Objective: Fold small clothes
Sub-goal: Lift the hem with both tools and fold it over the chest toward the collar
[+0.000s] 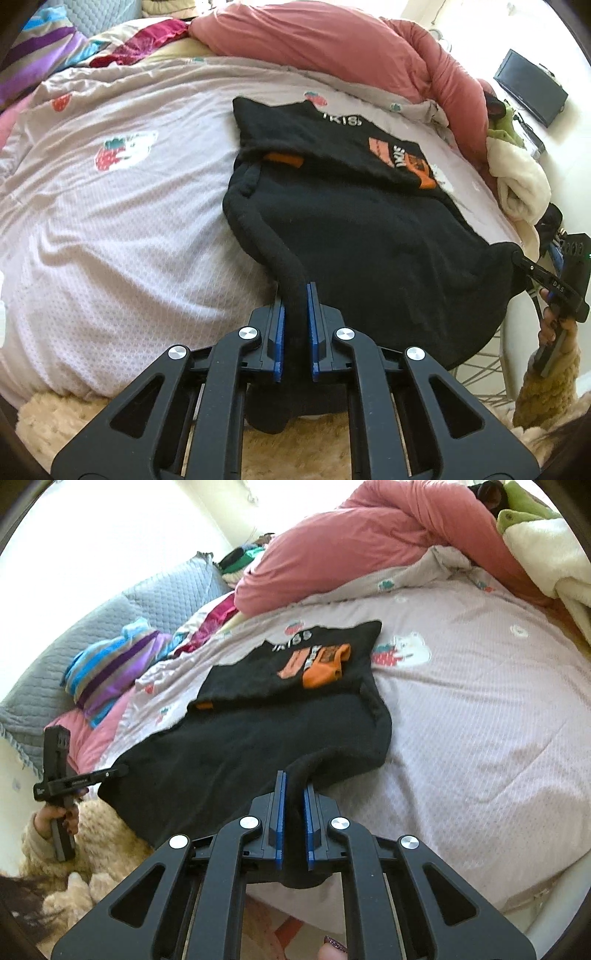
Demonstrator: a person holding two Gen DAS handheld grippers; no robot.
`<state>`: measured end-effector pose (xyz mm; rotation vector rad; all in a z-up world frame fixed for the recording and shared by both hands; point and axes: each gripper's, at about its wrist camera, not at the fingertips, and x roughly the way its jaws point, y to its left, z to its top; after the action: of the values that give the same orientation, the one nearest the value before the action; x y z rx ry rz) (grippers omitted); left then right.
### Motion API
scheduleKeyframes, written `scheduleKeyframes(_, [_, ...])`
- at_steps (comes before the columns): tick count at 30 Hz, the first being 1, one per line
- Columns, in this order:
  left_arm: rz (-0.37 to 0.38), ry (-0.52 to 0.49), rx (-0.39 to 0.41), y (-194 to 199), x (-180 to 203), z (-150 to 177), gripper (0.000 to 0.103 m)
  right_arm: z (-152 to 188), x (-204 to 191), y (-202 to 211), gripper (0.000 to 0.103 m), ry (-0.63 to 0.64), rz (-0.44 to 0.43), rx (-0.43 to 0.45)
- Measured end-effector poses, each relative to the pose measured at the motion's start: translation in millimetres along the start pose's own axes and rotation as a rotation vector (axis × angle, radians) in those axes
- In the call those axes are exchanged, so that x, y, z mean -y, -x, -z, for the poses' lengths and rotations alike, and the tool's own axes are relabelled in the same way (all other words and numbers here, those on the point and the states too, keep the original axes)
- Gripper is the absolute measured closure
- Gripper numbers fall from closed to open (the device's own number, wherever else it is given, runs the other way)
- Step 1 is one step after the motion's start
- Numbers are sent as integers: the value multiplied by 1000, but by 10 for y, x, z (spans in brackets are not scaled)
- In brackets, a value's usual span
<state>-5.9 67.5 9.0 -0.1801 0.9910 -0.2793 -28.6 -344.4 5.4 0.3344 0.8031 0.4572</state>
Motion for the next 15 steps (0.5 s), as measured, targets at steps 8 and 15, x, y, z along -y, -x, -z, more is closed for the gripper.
scheduleKeyframes(8, [12,20,45,-2,17,-146,99,-137,103,90,96,-30,18,77])
scheduleKeyframes(15, [44,74,91,12,-84,-353,99,-295,162,116,96,-59,19,136])
